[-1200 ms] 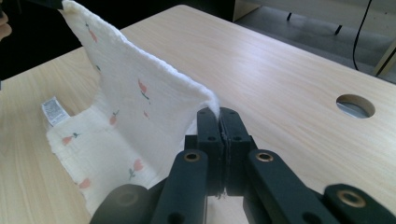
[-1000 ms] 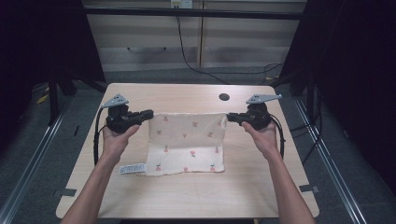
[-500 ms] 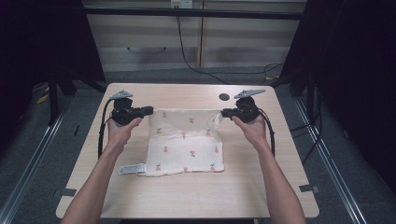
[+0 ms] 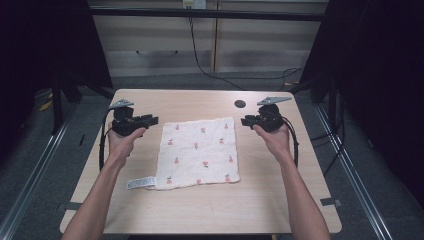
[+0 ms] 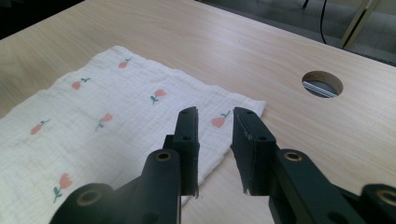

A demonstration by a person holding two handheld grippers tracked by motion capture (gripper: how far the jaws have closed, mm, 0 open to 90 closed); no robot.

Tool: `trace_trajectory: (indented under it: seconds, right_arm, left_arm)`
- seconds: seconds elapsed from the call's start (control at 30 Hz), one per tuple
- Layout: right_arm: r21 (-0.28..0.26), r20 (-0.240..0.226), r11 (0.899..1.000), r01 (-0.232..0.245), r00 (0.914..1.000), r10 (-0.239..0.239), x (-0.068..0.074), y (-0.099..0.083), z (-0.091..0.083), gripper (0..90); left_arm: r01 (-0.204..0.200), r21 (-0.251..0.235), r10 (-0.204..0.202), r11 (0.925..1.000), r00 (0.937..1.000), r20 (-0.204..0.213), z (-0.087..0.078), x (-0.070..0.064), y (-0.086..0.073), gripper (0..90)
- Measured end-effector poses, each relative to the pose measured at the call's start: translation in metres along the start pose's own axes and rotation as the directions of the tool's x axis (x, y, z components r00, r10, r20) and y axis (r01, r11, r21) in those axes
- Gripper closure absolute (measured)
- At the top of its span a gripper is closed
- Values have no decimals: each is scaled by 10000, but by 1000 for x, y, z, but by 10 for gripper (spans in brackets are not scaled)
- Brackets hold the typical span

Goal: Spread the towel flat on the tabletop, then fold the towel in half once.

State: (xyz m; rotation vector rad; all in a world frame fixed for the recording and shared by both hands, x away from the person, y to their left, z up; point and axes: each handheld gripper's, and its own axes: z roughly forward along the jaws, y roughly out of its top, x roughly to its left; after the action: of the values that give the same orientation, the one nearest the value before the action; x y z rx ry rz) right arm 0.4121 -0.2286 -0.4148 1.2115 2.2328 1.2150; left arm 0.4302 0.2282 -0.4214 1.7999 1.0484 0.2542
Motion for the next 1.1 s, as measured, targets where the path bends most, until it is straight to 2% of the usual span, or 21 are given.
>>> trace_trajectory:
  seconds: [0.13, 0.27, 0.37, 0.6, 0.87, 1.0, 1.1]
  right_arm:
    - [-355, -268, 9993, -119, 9996, 109, 3, -4, -10, 669]
    - [-256, -436, 9996, -71, 9990, 59, 9, -12, -14, 579]
    - [-151, -686, 9999, -10, 9976, -1, 15, -22, -16, 550]
    - [109, -1119, 9997, 201, 9935, -188, 32, -44, -19, 544]
    - [256, -1287, 9996, 93, 9917, -59, 43, -62, -27, 545]
    - [711, -1443, 9961, 516, 9887, -409, 54, -73, -28, 546]
    - [721, -1654, 9960, 536, 9854, -410, 59, -79, -28, 547]
  left_arm:
    - [48, -37, -47, 10000, 9997, 257, -5, -2, -6, 600]
    - [-77, 86, 73, 9999, 9986, 528, -8, -7, -12, 563]
    - [-253, 238, 238, 9994, 9978, 613, -13, -12, -18, 547]
    - [-613, 362, 583, 9975, 9953, 777, -27, -19, -34, 521]
    - [-662, 535, 617, 9964, 9947, 818, -43, -26, -56, 545]
    - [-937, 981, 850, 9908, 9924, 893, -45, -33, -66, 555]
    - [-1107, 1171, 998, 9869, 9904, 957, -47, -36, -72, 555]
